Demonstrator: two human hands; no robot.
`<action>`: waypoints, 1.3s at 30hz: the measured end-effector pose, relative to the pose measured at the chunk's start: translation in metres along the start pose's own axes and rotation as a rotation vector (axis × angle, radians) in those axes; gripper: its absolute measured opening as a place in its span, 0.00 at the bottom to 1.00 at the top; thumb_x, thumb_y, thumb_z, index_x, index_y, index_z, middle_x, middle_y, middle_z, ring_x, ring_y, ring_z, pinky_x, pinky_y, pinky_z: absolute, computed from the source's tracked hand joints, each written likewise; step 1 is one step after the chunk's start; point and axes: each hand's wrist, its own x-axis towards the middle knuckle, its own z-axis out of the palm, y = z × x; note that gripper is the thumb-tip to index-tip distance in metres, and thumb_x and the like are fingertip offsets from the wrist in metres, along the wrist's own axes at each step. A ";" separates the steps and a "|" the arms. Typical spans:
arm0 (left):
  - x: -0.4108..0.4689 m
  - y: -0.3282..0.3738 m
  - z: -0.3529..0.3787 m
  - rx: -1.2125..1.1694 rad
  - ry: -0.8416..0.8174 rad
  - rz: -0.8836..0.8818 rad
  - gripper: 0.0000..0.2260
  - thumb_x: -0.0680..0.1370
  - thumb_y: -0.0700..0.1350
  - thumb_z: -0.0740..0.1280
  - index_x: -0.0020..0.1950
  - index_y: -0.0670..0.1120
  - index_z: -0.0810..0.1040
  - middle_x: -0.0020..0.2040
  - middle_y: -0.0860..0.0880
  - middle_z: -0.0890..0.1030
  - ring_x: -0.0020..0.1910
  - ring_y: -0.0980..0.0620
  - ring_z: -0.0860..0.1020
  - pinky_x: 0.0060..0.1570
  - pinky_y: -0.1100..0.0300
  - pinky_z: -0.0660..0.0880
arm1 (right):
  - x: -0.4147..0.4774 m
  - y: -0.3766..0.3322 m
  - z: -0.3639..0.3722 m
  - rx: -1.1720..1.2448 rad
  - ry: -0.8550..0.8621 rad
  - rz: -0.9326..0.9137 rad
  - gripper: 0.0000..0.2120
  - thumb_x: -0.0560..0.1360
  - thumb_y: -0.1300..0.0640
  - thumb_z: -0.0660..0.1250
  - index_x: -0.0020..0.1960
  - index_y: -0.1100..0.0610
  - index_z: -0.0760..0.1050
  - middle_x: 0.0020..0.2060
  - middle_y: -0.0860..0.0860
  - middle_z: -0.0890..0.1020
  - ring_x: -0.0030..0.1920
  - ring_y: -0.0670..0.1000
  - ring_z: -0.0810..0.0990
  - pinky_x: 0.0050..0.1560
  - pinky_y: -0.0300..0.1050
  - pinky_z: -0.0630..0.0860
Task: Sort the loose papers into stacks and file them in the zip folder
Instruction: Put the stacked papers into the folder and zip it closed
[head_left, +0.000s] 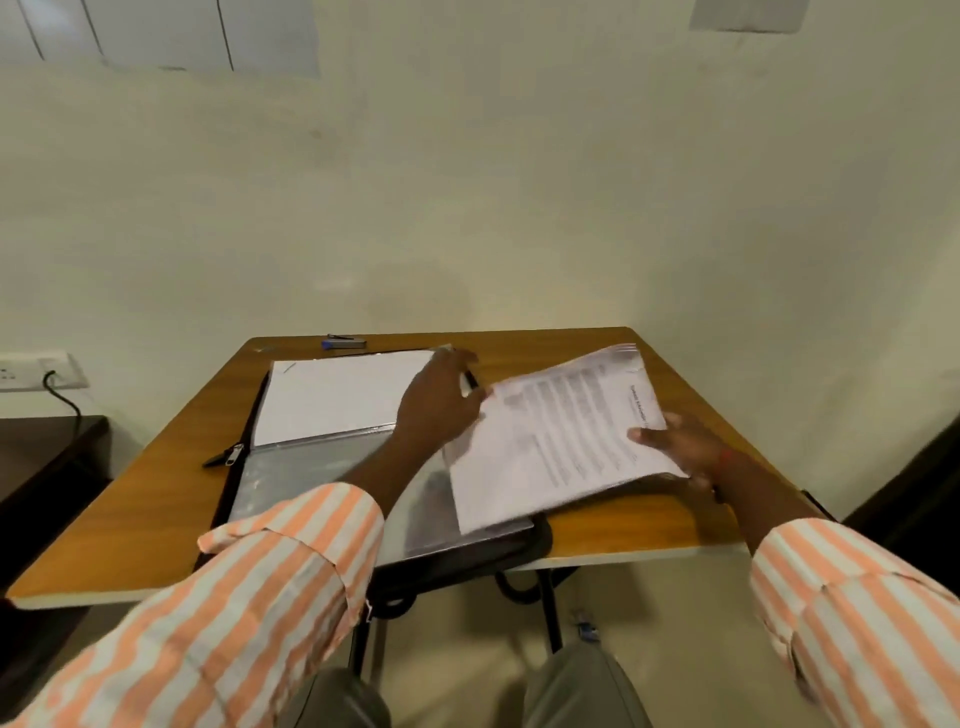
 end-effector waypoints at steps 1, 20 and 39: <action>-0.009 -0.007 0.002 -0.063 0.133 -0.006 0.16 0.76 0.54 0.72 0.62 0.53 0.76 0.56 0.53 0.79 0.54 0.52 0.79 0.52 0.55 0.77 | 0.001 0.012 -0.002 0.091 0.120 -0.010 0.18 0.77 0.64 0.70 0.66 0.64 0.75 0.57 0.57 0.84 0.49 0.57 0.85 0.43 0.47 0.83; -0.054 -0.058 0.027 -0.299 -0.024 -0.082 0.05 0.78 0.51 0.72 0.44 0.54 0.85 0.43 0.59 0.85 0.47 0.59 0.81 0.52 0.62 0.77 | 0.004 0.034 -0.003 0.371 0.427 -0.087 0.18 0.80 0.67 0.65 0.70 0.61 0.72 0.63 0.59 0.80 0.49 0.51 0.83 0.41 0.42 0.84; -0.055 -0.056 0.024 -0.350 -0.032 -0.150 0.06 0.78 0.49 0.72 0.41 0.52 0.83 0.42 0.57 0.84 0.46 0.57 0.81 0.51 0.61 0.77 | 0.015 0.045 -0.010 0.383 0.415 -0.110 0.17 0.79 0.66 0.67 0.68 0.59 0.74 0.61 0.58 0.82 0.55 0.56 0.84 0.51 0.53 0.81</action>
